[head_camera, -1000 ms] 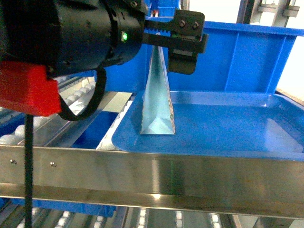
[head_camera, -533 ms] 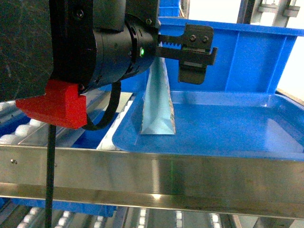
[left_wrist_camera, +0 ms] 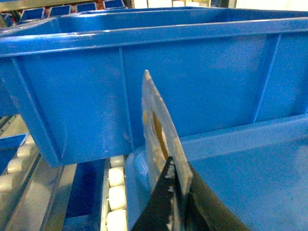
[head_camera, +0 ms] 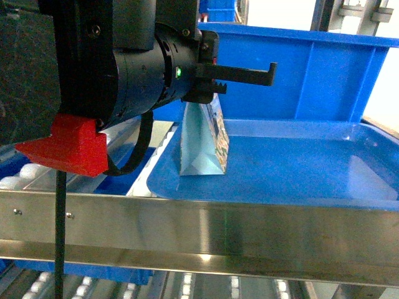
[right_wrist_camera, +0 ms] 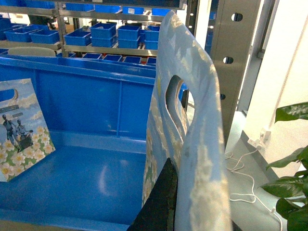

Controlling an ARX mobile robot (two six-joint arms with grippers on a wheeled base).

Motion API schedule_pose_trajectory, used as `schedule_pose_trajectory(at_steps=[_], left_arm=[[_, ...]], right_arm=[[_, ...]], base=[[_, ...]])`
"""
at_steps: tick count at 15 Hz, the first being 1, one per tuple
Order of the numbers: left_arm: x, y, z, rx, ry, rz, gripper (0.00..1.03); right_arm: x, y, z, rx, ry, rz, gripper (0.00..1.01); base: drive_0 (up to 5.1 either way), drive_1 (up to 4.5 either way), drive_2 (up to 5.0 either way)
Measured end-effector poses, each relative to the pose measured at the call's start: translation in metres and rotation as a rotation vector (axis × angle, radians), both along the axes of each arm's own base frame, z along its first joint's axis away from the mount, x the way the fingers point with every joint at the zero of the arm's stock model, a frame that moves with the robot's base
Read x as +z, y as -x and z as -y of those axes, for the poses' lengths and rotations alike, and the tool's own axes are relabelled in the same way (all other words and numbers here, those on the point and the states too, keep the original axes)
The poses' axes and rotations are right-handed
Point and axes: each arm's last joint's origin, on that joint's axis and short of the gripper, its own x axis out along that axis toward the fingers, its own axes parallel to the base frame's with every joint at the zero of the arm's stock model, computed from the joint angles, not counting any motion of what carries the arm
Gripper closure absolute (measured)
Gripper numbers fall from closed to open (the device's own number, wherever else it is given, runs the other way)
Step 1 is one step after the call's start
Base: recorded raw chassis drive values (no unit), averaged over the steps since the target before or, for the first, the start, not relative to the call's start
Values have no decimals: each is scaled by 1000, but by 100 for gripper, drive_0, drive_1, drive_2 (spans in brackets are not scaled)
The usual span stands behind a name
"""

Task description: Move flower gift bag to table near conveyor

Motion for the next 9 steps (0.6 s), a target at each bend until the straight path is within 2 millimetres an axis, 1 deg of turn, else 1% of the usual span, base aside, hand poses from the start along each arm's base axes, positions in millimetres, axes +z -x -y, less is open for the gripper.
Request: schedule_pose_trajectory(at_steps=[5,9], left_arm=[[0,7,-7,18,-18,21,101],[13,19,-15,14,-22,87,101]], right_arm=[[0,0,0,0,0,0,99],[0,0,0,0,0,0,99]], base=[[0,0,0],[0,0,0]])
